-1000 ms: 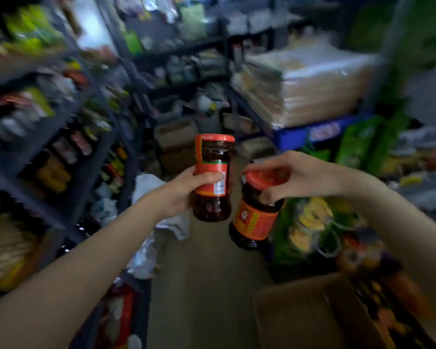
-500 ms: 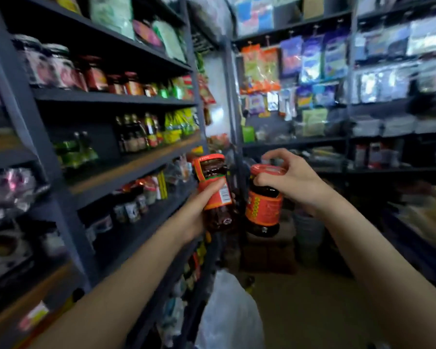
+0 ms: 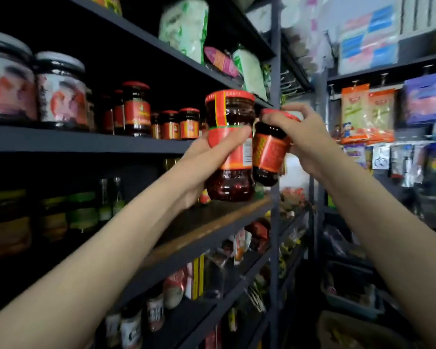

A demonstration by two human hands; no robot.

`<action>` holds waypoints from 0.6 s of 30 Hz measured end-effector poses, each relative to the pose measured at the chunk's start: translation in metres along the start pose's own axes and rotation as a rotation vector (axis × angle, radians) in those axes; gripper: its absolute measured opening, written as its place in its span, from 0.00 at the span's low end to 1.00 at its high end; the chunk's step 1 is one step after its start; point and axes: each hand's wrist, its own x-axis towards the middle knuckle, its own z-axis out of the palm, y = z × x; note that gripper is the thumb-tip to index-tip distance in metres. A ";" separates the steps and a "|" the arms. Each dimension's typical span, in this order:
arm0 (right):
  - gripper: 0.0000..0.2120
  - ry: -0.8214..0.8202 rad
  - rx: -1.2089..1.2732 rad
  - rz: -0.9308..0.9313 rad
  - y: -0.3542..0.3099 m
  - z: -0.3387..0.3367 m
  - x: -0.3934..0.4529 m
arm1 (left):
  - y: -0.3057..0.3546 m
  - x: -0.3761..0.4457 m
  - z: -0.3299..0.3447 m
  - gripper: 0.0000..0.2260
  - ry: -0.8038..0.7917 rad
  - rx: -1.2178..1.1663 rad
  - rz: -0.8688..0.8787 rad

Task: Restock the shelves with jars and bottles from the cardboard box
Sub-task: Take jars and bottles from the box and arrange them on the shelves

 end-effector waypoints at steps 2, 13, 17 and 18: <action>0.24 0.006 0.116 -0.045 0.004 0.010 0.044 | 0.008 0.037 0.001 0.23 0.075 0.048 0.081; 0.25 -0.284 0.292 -0.194 0.099 0.035 0.227 | -0.002 0.166 -0.010 0.18 0.560 0.551 0.357; 0.26 -0.409 0.421 -0.059 0.136 0.050 0.253 | -0.015 0.180 -0.022 0.18 0.739 0.551 0.289; 0.26 -0.408 0.442 -0.023 0.143 0.055 0.257 | -0.017 0.181 -0.024 0.18 0.770 0.566 0.275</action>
